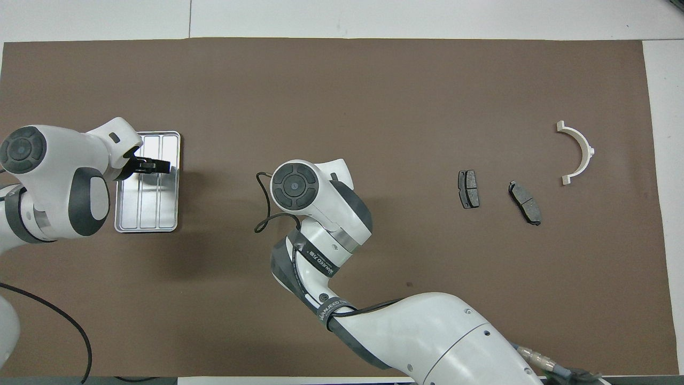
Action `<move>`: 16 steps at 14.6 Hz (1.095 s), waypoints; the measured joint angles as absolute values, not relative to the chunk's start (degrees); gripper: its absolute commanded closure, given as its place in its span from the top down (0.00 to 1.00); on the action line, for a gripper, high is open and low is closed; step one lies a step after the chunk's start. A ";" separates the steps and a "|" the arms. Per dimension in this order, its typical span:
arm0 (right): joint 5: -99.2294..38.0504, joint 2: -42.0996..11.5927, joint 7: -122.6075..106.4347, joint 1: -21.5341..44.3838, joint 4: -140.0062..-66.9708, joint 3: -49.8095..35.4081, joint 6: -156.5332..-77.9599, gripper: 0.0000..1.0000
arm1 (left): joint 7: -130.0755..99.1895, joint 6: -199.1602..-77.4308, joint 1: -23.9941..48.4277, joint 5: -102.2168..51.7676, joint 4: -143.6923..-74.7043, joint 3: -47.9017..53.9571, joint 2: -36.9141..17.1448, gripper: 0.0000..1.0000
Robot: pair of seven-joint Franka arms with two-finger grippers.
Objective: Place bearing gear from tray to pile
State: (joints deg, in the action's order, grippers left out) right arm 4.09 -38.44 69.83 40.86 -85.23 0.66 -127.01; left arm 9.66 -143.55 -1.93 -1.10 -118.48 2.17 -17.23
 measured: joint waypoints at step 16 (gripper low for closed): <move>3.06 -37.65 69.78 39.49 -81.94 0.89 -119.52 0.00 | 9.62 -138.54 -1.88 -1.11 -115.10 2.03 -17.10 0.15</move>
